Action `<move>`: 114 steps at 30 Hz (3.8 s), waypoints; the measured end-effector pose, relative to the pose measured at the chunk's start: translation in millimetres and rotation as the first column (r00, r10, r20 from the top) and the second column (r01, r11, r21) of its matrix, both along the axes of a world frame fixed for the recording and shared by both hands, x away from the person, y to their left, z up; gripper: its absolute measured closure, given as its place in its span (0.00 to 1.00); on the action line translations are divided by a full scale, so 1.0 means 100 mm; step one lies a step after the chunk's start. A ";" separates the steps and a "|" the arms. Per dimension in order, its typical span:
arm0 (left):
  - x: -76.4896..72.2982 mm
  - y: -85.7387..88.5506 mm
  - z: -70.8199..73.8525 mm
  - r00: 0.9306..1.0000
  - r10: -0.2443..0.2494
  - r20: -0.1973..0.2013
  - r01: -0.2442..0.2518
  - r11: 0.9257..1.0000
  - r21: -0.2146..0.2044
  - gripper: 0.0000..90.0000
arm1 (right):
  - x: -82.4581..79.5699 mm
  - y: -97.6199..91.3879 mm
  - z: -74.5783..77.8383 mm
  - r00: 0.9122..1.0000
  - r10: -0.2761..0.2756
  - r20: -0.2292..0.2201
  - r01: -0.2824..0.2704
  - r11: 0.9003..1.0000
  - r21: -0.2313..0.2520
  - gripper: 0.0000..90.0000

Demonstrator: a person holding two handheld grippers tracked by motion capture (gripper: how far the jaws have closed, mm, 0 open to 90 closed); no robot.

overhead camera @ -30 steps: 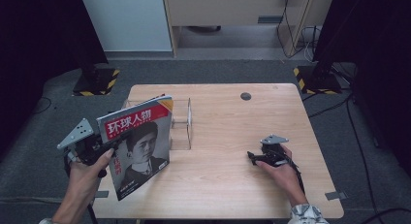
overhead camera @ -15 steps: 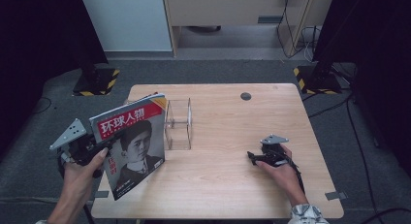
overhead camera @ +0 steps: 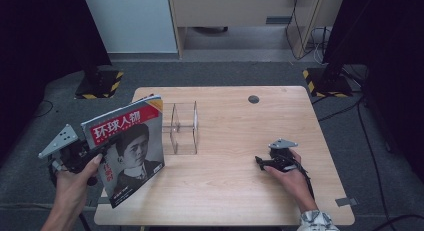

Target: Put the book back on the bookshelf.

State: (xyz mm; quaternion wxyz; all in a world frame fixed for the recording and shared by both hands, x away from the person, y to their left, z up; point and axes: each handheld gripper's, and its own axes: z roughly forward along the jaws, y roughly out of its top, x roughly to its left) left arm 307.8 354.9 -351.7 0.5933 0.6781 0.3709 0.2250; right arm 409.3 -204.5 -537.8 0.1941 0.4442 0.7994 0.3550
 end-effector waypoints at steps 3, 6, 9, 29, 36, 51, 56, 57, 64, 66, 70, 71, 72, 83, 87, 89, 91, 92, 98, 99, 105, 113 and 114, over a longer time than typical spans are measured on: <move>-0.03 0.04 -0.03 1.000 0.005 -0.005 -0.005 1.000 0.003 0.96 | 0.00 0.00 0.00 1.000 0.000 0.000 0.000 1.000 0.000 0.26; -0.05 0.09 -0.06 1.000 0.013 -0.014 -0.013 1.000 0.003 0.96 | 0.00 0.00 0.00 1.000 0.000 0.000 0.000 1.000 0.000 0.26; -0.06 0.13 -0.07 1.000 0.024 -0.015 -0.024 1.000 -0.007 0.96 | 0.00 0.00 0.00 1.000 0.000 0.000 0.000 1.000 0.000 0.26; -0.15 0.38 -0.06 0.997 0.075 -0.012 -0.075 0.997 -0.009 0.96 | 0.00 0.00 0.00 1.000 0.000 0.000 0.000 1.000 0.000 0.26; -0.10 0.42 -0.04 0.994 0.111 -0.012 -0.111 0.994 -0.014 0.96 | 0.00 0.00 0.00 1.000 0.000 0.000 0.000 1.000 0.000 0.26; 0.12 0.44 0.02 0.988 0.152 0.016 -0.151 0.988 -0.015 0.96 | 0.00 0.00 0.00 1.000 0.000 0.000 0.000 1.000 0.000 0.26; 0.22 0.45 0.01 0.986 0.164 0.020 -0.163 0.986 -0.021 0.96 | 0.00 0.00 0.00 1.000 0.000 0.000 0.000 1.000 0.000 0.26; 0.25 0.45 0.01 0.985 0.170 0.019 -0.170 0.985 -0.021 0.96 | 0.00 0.00 0.00 1.000 0.000 0.000 0.000 1.000 0.000 0.26; 0.38 0.44 0.03 0.982 0.188 0.030 -0.188 0.982 -0.009 0.96 | 0.00 0.00 0.00 1.000 0.000 0.000 0.000 1.000 0.000 0.26; 0.42 0.43 0.04 0.981 0.191 0.035 -0.190 0.982 -0.011 0.96 | 0.00 0.00 0.00 1.000 -0.002 -0.001 0.002 1.000 0.001 0.26; 0.51 0.42 0.03 0.979 0.198 0.037 -0.199 0.980 0.001 0.96 | 0.00 0.00 0.00 1.000 -0.002 -0.001 0.002 1.000 0.001 0.26; 0.54 0.41 0.02 0.979 0.202 0.036 -0.202 0.979 -0.005 0.96 | 0.00 0.00 0.00 1.000 -0.002 -0.001 0.002 1.000 0.001 0.26; 0.55 0.41 0.01 0.979 0.202 0.039 -0.202 0.979 -0.003 0.96 | 0.00 0.00 0.00 1.000 -0.002 -0.001 0.002 1.000 0.001 0.26; 0.75 0.37 -0.06 0.972 0.228 0.050 -0.227 0.974 -0.026 0.96 | -0.01 0.00 0.00 1.000 -0.003 -0.002 0.003 1.000 0.001 0.26; 0.80 0.35 -0.07 0.970 0.233 0.062 -0.232 0.972 -0.027 0.96 | -0.01 0.00 0.00 1.000 -0.004 -0.002 0.004 1.000 0.002 0.26; 0.82 0.34 -0.06 0.970 0.234 0.070 -0.233 0.972 -0.024 0.96 | -0.01 0.00 0.00 1.000 -0.004 -0.002 0.004 1.000 0.002 0.26; 0.85 0.31 -0.07 0.970 0.231 0.078 -0.231 0.973 -0.017 0.96 | -0.01 0.00 0.00 1.000 -0.005 -0.002 0.005 1.000 0.002 0.26; 0.86 0.31 -0.08 0.970 0.231 0.080 -0.230 0.973 -0.018 0.96 | -0.01 0.00 0.00 1.000 -0.004 -0.002 0.004 1.000 0.002 0.26; 0.91 0.30 -0.14 0.971 0.225 0.081 -0.223 0.974 -0.032 0.96 | -0.01 0.00 0.00 1.000 -0.008 -0.003 0.008 1.000 0.002 0.26; 0.92 0.30 -0.15 0.971 0.224 0.088 -0.223 0.974 -0.028 0.96 | -0.01 0.00 0.00 1.000 -0.008 -0.003 0.008 1.000 0.003 0.26; 0.96 0.33 -0.20 0.970 0.225 0.096 -0.221 0.974 -0.055 0.96 | -0.01 0.00 0.00 1.000 -0.008 -0.003 0.008 1.000 0.002 0.26; 0.99 0.32 -0.25 0.970 0.218 0.106 -0.213 0.975 -0.056 0.96 | -0.01 0.00 0.00 1.000 -0.008 -0.003 0.008 1.000 0.002 0.26; 1.00 0.31 -0.26 0.970 0.217 0.109 -0.212 0.976 -0.050 0.96 | -0.01 0.00 0.00 1.000 -0.008 -0.003 0.008 1.000 0.002 0.26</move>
